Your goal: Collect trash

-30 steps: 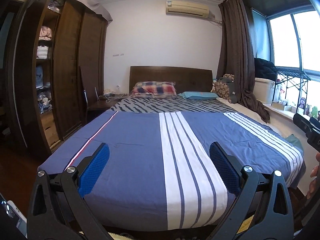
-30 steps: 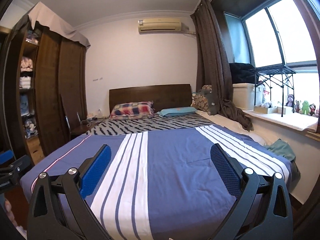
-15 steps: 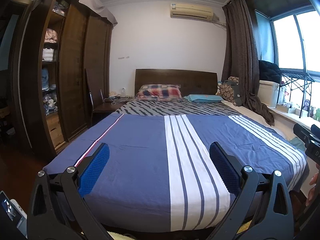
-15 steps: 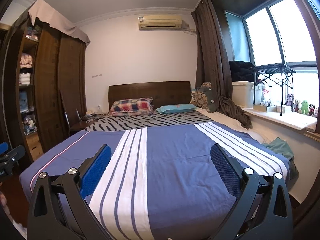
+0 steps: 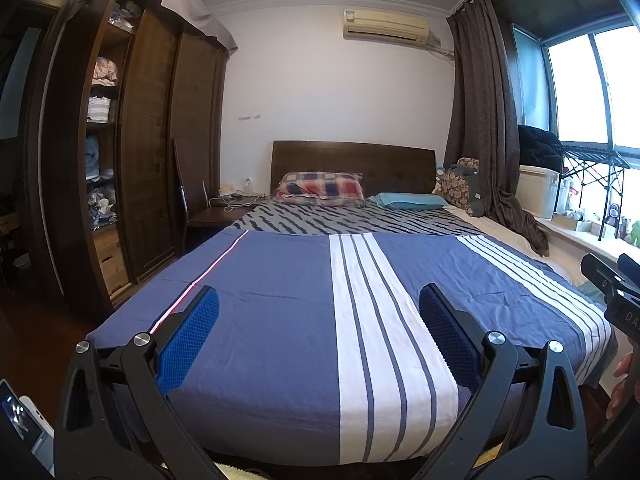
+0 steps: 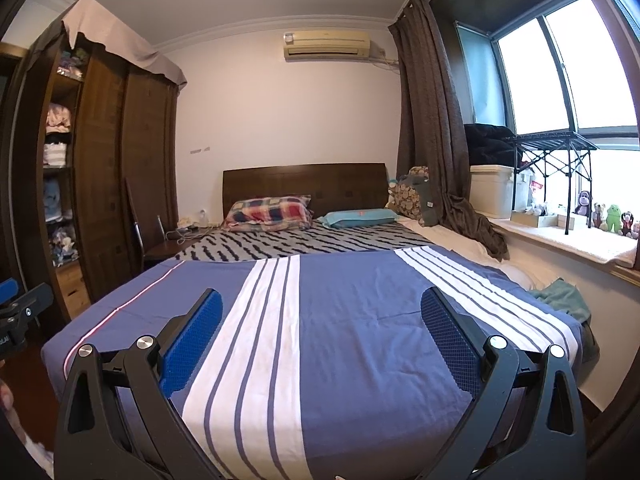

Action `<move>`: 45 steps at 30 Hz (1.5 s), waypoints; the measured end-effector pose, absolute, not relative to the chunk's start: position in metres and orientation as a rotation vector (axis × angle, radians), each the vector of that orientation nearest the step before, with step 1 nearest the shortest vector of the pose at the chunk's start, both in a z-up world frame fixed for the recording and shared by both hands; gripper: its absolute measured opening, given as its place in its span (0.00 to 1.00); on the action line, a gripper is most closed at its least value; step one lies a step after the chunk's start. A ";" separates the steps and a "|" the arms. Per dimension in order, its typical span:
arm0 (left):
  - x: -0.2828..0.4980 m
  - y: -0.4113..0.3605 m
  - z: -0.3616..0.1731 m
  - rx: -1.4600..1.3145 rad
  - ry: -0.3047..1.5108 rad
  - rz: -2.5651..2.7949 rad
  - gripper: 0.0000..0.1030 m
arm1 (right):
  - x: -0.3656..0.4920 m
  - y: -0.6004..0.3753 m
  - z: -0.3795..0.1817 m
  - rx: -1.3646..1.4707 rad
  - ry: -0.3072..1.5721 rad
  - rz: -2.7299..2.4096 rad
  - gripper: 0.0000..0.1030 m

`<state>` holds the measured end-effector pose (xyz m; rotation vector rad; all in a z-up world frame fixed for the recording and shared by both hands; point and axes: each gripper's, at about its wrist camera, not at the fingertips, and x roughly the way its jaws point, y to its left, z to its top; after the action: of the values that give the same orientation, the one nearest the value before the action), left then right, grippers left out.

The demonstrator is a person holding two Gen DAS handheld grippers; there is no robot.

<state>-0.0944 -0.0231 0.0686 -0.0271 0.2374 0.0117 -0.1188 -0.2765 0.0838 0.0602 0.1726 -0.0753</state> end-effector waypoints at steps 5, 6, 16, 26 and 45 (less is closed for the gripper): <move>-0.097 -0.023 0.070 -0.023 0.235 0.011 0.92 | -0.119 -0.277 0.084 0.064 0.172 -0.074 0.97; -0.096 -0.023 0.071 -0.023 0.235 0.010 0.92 | -0.119 -0.278 0.083 0.067 0.173 -0.074 0.97; -0.097 -0.023 0.072 -0.025 0.233 0.009 0.92 | -0.118 -0.275 0.083 0.065 0.178 -0.070 0.97; -0.098 -0.022 0.074 -0.030 0.230 0.013 0.92 | -0.119 -0.276 0.083 0.067 0.175 -0.069 0.97; -0.100 -0.027 0.075 -0.026 0.227 0.007 0.92 | -0.121 -0.274 0.083 0.071 0.171 -0.078 0.97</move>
<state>-0.1000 -0.0266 0.0752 -0.0255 0.2271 0.0066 -0.1207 -0.2736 0.0830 0.0714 0.1706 -0.0783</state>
